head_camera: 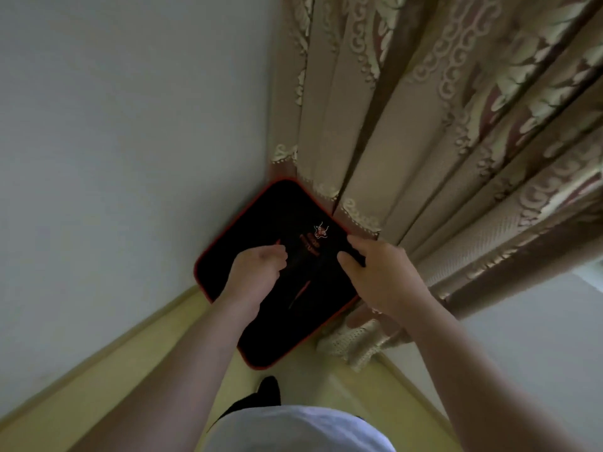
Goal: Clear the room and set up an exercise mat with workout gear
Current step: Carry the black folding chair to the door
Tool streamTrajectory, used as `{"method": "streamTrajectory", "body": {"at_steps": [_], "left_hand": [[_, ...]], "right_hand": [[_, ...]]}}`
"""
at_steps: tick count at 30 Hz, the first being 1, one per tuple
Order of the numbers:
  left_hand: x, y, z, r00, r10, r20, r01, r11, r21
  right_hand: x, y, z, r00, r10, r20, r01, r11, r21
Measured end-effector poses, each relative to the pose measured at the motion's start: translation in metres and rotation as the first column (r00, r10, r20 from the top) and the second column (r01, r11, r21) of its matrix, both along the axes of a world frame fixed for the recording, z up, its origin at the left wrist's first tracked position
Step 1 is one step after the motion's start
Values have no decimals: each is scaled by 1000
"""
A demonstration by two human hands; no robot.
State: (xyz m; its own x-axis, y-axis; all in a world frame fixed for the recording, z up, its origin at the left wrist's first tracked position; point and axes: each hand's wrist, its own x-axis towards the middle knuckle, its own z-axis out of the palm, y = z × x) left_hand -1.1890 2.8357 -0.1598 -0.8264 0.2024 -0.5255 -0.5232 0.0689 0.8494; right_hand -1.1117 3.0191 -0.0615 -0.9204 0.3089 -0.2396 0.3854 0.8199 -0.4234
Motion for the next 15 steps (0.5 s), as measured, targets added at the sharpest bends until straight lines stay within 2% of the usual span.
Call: {"method": "streamTrajectory", "body": {"at_steps": [4,7,12,15], "left_hand": [[-26,23,-31,967,118,226,-142,985,95],[-34,37,-43,928,187,324,-223,972,79],[-55,74,-73,803,307,511,-407,909,92],[-68,102,-89,711,342,615,-523,841,137]], "right_hand": [[-48,21,-31,997,-56,45,61,992,-111],[-77,37,-66,987,-78,139,105,975,-195],[-128,75,-145,954,-60,294,137,959,-249],[-149,103,-182,927,-125,353,226,938,-262]]}}
